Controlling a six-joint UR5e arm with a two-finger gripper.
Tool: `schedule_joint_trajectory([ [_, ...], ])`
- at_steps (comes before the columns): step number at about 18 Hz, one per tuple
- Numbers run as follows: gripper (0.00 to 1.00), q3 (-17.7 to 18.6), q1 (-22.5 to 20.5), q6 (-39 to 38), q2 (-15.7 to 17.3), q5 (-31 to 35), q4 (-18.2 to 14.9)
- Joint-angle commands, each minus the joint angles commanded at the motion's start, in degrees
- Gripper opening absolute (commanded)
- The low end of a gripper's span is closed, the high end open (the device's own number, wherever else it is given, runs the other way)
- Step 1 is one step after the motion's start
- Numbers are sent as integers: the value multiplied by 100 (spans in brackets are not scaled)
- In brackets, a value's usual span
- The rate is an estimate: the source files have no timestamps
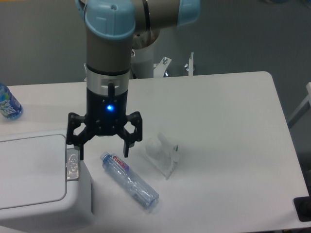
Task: Open the trash can
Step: 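Move the open gripper over the trash can lid button and lower it, then press down on the lid button with the gripper fingers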
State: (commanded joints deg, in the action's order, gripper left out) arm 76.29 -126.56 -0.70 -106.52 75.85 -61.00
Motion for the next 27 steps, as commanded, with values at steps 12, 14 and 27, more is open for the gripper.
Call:
schedule_joint_trajectory([
  [12,100,18,123,-167,-132,18,9],
  [14,100,26,132,-158,-132,18,9],
  [27,100,62,123,-141,-149,35,18],
])
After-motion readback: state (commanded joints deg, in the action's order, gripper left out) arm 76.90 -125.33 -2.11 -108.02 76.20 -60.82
